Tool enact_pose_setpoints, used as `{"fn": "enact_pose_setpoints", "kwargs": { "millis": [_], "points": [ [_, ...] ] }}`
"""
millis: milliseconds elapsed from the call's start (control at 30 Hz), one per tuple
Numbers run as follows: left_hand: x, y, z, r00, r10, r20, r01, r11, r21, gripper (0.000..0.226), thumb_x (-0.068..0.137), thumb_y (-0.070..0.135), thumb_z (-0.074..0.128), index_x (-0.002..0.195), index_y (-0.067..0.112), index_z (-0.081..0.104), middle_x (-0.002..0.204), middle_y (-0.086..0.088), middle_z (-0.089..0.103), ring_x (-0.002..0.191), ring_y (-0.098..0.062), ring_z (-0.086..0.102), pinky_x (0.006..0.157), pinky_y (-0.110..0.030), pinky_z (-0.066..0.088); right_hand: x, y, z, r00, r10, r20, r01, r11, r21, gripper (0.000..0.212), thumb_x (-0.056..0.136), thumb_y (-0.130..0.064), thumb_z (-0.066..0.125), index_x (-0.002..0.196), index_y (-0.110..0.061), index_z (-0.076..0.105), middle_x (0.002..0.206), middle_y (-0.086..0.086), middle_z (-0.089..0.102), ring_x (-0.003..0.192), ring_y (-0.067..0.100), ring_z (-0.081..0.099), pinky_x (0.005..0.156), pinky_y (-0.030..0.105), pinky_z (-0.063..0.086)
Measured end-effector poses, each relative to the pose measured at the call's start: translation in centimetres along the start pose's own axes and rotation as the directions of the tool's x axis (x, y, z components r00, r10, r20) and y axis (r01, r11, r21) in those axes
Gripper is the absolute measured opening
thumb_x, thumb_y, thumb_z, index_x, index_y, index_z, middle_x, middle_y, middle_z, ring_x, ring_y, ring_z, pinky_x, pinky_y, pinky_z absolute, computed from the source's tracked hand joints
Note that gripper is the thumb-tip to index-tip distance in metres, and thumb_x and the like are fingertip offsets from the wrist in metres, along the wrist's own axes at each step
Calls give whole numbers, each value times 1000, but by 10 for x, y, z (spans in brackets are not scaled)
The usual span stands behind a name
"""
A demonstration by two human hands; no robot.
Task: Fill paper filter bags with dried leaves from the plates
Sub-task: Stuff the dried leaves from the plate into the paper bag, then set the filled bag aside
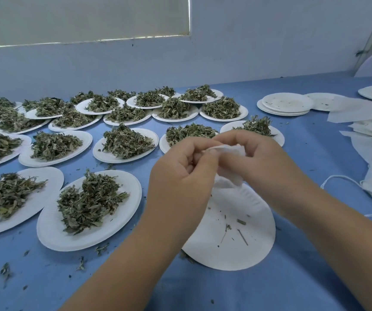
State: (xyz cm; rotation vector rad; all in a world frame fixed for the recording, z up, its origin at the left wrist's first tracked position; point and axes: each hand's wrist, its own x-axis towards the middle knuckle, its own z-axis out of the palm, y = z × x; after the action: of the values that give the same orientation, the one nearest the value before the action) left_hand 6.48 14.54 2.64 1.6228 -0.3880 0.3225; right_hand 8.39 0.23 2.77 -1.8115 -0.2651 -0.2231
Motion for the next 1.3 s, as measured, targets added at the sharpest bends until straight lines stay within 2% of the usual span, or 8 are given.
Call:
{"fn": "enact_pose_setpoints", "kwargs": {
  "millis": [167,300,400,467,567,933,1100,1300],
  "points": [
    [8,-10,-21,996,78,-53,-68,983,169,24,86,57,47,106,51,57,86,16,57,65,0,52,58,-14,41,5,0,-6,996,53,-66,-36,972,234,15,87,-4,62,94,-13,72,98,22,66,68,32,66,65,32,54],
    [14,-21,-27,982,-25,190,-59,904,424,78,66,75,56,137,50,34,129,25,43,116,11,43,88,-15,41,7,-4,-8,998,59,32,-67,899,434,19,83,1,57,82,-9,73,84,19,69,69,27,64,59,28,54],
    [16,-32,-27,953,-125,276,-59,818,572,60,72,54,69,126,41,47,120,18,56,116,-7,52,97,-37,45,11,-5,-10,986,13,164,-104,820,563,24,80,-3,49,96,-2,67,81,14,67,69,23,63,60,28,54],
    [18,-36,-28,970,-124,209,-28,797,604,37,80,42,68,111,44,48,100,20,61,101,-5,58,85,-24,48,13,-3,-11,988,3,153,-88,827,555,30,74,-10,50,98,-6,68,83,9,68,70,20,63,59,28,53],
    [21,-37,-32,991,-100,87,43,862,505,34,83,43,66,112,42,50,91,22,63,88,7,58,64,-7,43,15,3,-10,997,0,72,-22,953,301,30,71,-14,55,91,-25,74,99,-3,71,84,17,66,68,29,50],
    [15,-4,-56,971,22,-238,-19,1000,18,19,93,45,50,99,28,56,91,-2,64,77,-8,63,61,-25,52,32,-43,70,966,-110,233,105,994,37,33,81,-15,66,110,-31,64,99,-12,72,91,5,69,74,21,56],
    [-13,4,-122,949,-76,-305,65,997,-46,10,87,45,53,94,52,56,93,14,67,89,-12,66,73,-34,55,47,-74,129,887,-102,451,139,989,-50,44,75,-13,63,115,-30,59,103,-8,71,94,12,69,82,38,58],
    [-54,20,-251,900,-140,-412,162,987,19,42,88,-2,60,113,32,56,96,17,73,90,-1,69,67,-14,52,45,-113,240,774,-186,605,253,967,-26,41,68,-28,64,108,-38,59,93,-12,72,82,8,69,72,33,57]
  ]
}}
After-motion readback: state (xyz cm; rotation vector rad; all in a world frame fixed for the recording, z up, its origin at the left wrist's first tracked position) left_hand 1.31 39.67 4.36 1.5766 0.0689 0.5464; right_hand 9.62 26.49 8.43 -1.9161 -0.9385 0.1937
